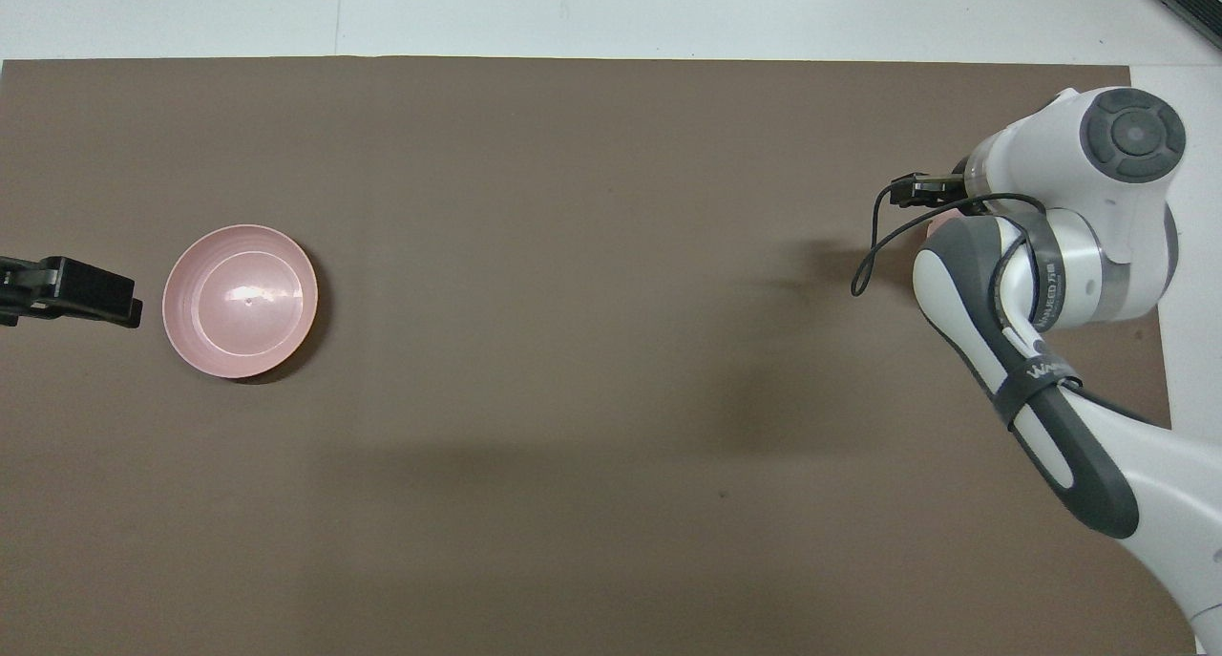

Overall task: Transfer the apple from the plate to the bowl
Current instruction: 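Move the apple over the small pink bowl with the right gripper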

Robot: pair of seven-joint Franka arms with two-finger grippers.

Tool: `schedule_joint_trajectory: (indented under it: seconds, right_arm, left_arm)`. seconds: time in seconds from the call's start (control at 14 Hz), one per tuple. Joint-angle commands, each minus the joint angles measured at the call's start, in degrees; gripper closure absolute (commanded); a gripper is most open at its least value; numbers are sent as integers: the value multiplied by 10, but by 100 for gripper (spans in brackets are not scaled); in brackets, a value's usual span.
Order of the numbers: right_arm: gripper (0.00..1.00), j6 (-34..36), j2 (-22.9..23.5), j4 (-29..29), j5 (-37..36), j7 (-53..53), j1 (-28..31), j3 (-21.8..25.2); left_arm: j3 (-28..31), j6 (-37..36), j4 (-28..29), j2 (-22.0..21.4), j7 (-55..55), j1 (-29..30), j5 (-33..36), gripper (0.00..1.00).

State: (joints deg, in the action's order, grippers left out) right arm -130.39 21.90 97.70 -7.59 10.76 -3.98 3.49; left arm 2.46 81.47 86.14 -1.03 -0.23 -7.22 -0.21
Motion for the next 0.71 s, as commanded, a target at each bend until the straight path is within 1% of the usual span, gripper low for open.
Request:
schedule_joint_trajectory:
  seconds: [0.0,0.21,0.43,0.64]
  right_arm:
    - [0,5,-27,3,17,10,7,-5]
    - [0,22,-63,4,42,11,7,-5]
    - [0,49,-104,3,49,11,7,-5]
    - [0,111,-151,0,49,22,6,-5]
  left_arm:
    - [7,-15,-6,-3,3,-6,5,0]
    - [8,-15,-6,-3,3,7,5,0]
    - [8,-15,-6,-3,3,6,5,0]
    - [8,-15,-6,-3,3,6,5,0]
